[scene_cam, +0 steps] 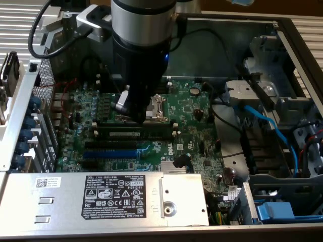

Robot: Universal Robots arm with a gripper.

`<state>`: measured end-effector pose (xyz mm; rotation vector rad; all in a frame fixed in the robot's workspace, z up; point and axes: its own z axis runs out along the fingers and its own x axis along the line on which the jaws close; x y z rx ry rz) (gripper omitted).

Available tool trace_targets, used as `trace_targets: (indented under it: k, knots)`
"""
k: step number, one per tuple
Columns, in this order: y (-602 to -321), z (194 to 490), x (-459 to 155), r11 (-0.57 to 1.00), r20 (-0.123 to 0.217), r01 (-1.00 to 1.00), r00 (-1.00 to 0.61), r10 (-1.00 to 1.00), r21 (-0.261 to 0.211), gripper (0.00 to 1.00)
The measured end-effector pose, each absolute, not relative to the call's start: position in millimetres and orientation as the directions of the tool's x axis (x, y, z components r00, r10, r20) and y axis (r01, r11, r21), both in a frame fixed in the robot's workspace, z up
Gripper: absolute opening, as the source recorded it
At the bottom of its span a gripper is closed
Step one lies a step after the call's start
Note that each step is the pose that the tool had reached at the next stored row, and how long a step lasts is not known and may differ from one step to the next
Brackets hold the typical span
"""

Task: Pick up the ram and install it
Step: 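Press down the ram until it locks into place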

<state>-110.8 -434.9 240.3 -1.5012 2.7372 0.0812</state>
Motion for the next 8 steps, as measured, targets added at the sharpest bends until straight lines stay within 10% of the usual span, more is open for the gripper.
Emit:
trace_targets:
  k: [8]
  knots:
    - [-434.9,240.3,-110.8,0.602,-0.042,-0.798,-0.603,-0.797,0.042,0.1]
